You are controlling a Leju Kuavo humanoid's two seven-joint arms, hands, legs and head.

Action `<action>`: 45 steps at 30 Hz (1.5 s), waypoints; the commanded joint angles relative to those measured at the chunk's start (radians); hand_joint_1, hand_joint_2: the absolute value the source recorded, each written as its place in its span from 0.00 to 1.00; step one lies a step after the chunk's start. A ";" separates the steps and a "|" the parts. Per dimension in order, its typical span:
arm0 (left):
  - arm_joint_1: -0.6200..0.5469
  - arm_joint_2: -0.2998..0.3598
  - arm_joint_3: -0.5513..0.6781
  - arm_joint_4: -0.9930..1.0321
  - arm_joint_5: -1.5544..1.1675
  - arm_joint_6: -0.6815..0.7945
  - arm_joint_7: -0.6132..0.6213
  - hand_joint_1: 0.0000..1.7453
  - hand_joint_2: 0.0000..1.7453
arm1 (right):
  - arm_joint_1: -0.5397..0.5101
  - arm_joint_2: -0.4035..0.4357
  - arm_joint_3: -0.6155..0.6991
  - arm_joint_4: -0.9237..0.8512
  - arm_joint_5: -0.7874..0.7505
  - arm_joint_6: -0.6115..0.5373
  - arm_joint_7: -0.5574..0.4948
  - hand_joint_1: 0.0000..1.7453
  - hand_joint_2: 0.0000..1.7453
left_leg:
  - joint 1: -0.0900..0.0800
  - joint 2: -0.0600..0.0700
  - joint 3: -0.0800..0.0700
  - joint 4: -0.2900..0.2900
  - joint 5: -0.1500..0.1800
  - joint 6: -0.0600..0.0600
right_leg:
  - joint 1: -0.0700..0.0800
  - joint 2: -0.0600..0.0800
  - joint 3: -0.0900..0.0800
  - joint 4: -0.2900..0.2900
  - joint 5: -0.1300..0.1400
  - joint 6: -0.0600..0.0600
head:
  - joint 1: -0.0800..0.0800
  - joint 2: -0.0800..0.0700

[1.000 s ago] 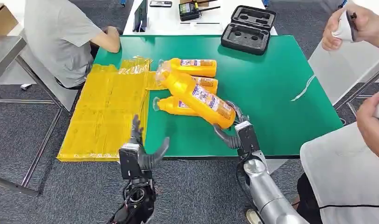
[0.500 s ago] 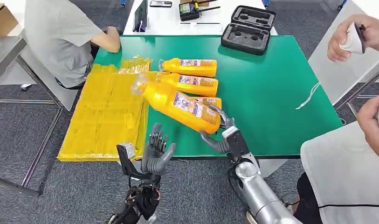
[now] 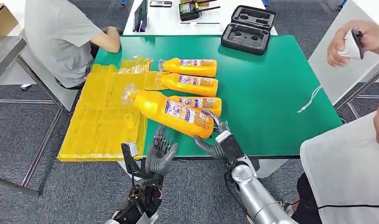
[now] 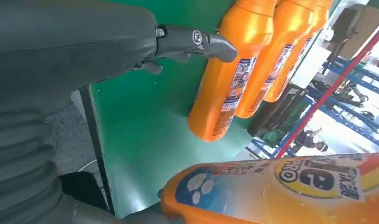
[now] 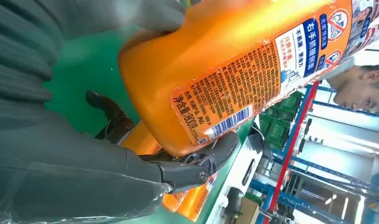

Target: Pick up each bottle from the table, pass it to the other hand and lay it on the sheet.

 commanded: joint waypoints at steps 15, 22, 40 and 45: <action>0.063 0.017 0.126 -0.179 0.147 -0.193 0.002 0.00 1.00 | -0.019 0.001 0.059 0.061 -0.027 0.051 0.001 1.00 1.00 | 0.001 0.002 0.002 -0.001 -0.001 -0.001 | 0.001 0.002 0.002 -0.001 0.000 -0.001 | 0.000 0.000; 0.076 0.021 0.158 -0.199 0.199 -0.250 0.002 0.00 1.00 | -0.013 0.012 0.057 0.068 -0.028 0.066 0.001 1.00 1.00 | 0.002 0.003 0.005 -0.001 -0.003 -0.003 | 0.002 0.003 0.005 -0.001 -0.001 -0.003 | 0.000 0.000; 0.061 0.019 0.156 -0.203 0.182 -0.277 0.002 0.00 1.00 | -0.036 0.040 0.052 0.121 -0.038 0.117 0.001 1.00 1.00 | 0.002 0.003 0.005 0.000 -0.002 -0.002 | 0.002 0.003 0.004 -0.001 -0.001 -0.002 | 0.000 0.000; 0.045 0.009 0.146 -0.159 0.181 -0.298 0.002 0.00 1.00 | -0.033 0.050 0.052 0.109 -0.036 0.125 0.001 1.00 1.00 | 0.001 0.001 0.002 0.000 -0.001 -0.001 | 0.001 0.001 0.002 0.000 -0.001 -0.001 | 0.000 0.000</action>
